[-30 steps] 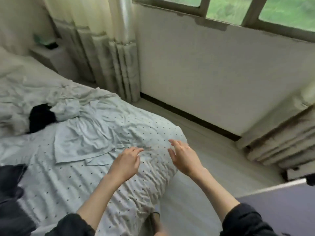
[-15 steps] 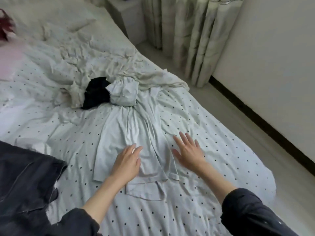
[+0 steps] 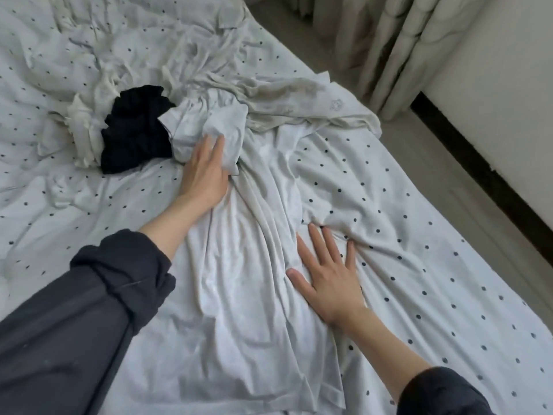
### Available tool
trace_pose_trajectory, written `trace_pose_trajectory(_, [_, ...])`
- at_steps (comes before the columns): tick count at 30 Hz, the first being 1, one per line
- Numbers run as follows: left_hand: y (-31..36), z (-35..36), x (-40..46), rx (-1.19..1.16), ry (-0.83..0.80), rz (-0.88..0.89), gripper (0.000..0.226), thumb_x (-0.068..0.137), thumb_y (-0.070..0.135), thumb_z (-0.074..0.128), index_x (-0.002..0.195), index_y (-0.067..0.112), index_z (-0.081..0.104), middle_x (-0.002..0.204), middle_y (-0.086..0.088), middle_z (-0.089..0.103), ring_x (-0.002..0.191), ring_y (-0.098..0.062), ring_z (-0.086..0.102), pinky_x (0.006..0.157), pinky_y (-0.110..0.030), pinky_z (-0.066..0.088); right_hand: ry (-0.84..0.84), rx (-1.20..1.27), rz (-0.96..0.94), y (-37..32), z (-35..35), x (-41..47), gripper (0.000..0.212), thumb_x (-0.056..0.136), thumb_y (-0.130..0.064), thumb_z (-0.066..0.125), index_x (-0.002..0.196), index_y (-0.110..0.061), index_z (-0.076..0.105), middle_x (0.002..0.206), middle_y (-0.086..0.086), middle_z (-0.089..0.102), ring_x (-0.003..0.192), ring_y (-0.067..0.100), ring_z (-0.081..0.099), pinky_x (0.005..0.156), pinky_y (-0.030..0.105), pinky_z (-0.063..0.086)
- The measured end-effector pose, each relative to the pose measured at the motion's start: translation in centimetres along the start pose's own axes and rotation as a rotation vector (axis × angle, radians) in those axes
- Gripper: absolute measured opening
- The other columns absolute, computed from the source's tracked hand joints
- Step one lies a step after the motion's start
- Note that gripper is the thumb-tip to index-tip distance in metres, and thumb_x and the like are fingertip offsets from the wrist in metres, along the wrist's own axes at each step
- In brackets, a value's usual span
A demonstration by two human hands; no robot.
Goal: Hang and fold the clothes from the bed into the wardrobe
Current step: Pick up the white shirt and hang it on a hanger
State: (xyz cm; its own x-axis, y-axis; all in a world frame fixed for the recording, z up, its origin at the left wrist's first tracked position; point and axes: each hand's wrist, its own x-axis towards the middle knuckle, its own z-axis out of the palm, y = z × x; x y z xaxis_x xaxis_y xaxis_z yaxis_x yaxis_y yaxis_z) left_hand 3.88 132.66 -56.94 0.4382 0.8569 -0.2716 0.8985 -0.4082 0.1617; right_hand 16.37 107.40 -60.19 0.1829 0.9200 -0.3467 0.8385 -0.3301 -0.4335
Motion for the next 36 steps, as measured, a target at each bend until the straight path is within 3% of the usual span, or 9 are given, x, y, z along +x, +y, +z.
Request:
trace_pose_trajectory(6, [0.7,1.7,3.6,-0.196,0.226,-0.118,0.022,0.092,0.007,0.054,0.112,0.001,0.061,0.116,-0.02,0.058,0.107,-0.035,0.054,0.086,-0.038,0.04,0.051,0.025,-0.027,1.1,1.8,0.8,0.066,0.089,-0.07,0.0,0.147,-0.039,0.003,0.156,-0.007,-0.005,0.143,0.01,-0.015,0.111,0.05,-0.011])
trace_pose_trajectory(11, [0.1,0.8,-0.4,-0.236,0.212,-0.007,0.015,0.091,0.006,0.056,0.096,-0.005,0.064,0.094,-0.025,0.063,0.09,-0.04,0.056,0.068,-0.03,0.032,-0.012,0.046,-0.022,1.3,1.5,0.9,0.074,0.079,-0.076,-0.013,0.144,-0.041,-0.013,0.152,-0.013,-0.021,0.138,0.006,-0.029,0.111,0.048,-0.019])
trace_pose_trajectory(16, [1.2,-1.0,-5.9,-0.297,0.227,0.01,0.013,0.089,0.011,0.058,0.092,0.0,0.065,0.092,-0.018,0.065,0.088,-0.035,0.057,0.069,-0.029,0.032,-0.1,0.015,0.003,1.0,0.6,1.0,0.077,0.068,-0.08,-0.021,0.137,-0.045,-0.024,0.144,-0.018,-0.035,0.135,0.006,-0.034,0.113,0.049,-0.019])
trace_pose_trajectory(21, [4.4,-3.0,-12.4,-0.338,0.098,0.097,0.026,0.093,0.021,0.056,0.074,0.004,0.049,0.076,-0.02,0.062,0.075,-0.039,0.054,0.061,-0.034,0.025,-0.153,0.093,0.015,0.6,-1.1,1.0,0.077,0.076,-0.071,0.0,0.148,-0.043,0.001,0.149,-0.022,-0.021,0.142,0.005,-0.019,0.114,0.047,-0.016])
trace_pose_trajectory(24, [5.9,-4.8,-16.3,-0.36,-0.05,0.17,0.04,0.093,0.024,0.056,0.061,0.019,0.033,0.072,-0.021,0.058,0.074,-0.039,0.052,0.063,-0.038,0.03,-0.109,0.435,0.128,-0.4,-3.3,0.0,0.058,0.095,-0.057,0.011,0.143,-0.035,0.034,0.157,-0.01,0.017,0.146,0.009,0.006,0.117,0.044,-0.004])
trace_pose_trajectory(26, [6.7,-5.4,-18.7,-0.282,-0.206,0.238,0.046,0.093,0.028,0.055,0.058,0.022,0.026,0.065,-0.012,0.052,0.076,-0.036,0.052,0.065,-0.038,0.034,-0.024,0.923,0.316,-1.5,-6.0,-0.6,0.054,0.099,-0.054,0.018,0.126,-0.026,0.056,0.137,-0.002,0.049,0.135,0.015,0.036,0.112,0.036,0.021])
trace_pose_trajectory(28, [7.1,-5.5,-20.3,-0.217,-0.341,0.308,0.046,0.092,0.032,0.055,0.057,0.019,0.028,0.059,-0.001,0.042,0.073,-0.029,0.049,0.068,-0.037,0.037,0.01,1.109,0.395,-2.5,-8.5,-0.6,0.056,0.097,-0.054,0.026,0.121,-0.016,0.06,0.121,-0.001,0.06,0.118,0.015,0.052,0.096,0.029,0.033])
trace_pose_trajectory(33, [6.4,-7.7,-22.7,-0.226,-0.395,0.339,0.048,0.09,0.027,0.058,0.051,0.016,0.032,0.047,0.006,0.039,0.052,-0.009,0.041,0.057,-0.029,0.03,-0.127,0.748,0.134,-8.5,-10.4,0.1,0.045,0.09,-0.054,0.05,0.07,-0.014,0.056,0.066,0.001,0.053,0.065,0.015,0.049,0.068,0.03,0.037])
trace_pose_trajectory(36, [5.2,-8.3,-23.9,-0.272,-0.384,0.285,0.051,0.088,0.026,0.061,0.047,0.018,0.031,0.041,0.008,0.04,0.044,-0.004,0.042,0.051,-0.024,0.029,-0.219,0.575,0.125,-11.3,-9.2,0.4,0.05,0.082,-0.056,0.06,0.05,-0.018,0.052,0.049,-0.008,0.051,0.055,0.016,0.047,0.074,0.036,0.035])
